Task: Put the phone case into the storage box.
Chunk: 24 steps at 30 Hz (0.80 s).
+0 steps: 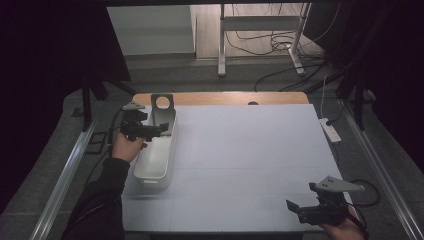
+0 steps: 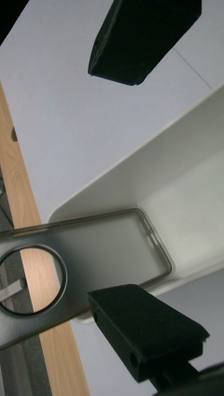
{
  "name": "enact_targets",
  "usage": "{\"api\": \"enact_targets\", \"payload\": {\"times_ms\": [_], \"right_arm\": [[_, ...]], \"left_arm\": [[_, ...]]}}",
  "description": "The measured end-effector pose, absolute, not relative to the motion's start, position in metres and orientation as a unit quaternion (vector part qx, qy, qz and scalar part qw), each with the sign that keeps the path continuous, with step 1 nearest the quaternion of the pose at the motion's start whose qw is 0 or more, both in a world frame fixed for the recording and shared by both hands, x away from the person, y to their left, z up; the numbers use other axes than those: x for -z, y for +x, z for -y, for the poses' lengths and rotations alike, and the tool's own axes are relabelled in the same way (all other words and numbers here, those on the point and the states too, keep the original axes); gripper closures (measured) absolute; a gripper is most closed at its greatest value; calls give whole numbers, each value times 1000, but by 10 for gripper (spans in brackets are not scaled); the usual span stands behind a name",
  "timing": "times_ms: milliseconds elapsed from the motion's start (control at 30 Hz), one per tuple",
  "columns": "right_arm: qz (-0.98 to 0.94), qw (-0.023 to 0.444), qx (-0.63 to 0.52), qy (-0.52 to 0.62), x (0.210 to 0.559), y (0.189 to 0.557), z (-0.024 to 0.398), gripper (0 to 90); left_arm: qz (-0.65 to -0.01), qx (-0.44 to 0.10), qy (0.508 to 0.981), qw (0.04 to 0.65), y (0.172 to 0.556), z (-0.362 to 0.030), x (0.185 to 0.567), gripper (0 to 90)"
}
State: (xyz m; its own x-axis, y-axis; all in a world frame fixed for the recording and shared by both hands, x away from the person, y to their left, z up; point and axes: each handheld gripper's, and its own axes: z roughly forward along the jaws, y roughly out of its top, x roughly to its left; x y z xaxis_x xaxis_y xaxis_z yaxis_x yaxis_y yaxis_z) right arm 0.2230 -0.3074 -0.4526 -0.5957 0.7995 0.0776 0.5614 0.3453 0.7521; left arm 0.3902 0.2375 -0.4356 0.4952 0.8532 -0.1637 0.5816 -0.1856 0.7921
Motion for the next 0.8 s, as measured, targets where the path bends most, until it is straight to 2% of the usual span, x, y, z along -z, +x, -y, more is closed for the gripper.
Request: {"api": "enact_targets", "payload": {"times_ms": [800], "right_arm": [[-806, 154, -386, 422, 453, 223, 308, 5]], "left_arm": [[-438, -149, 779, 422, 360, -214, 441, 0]]}}
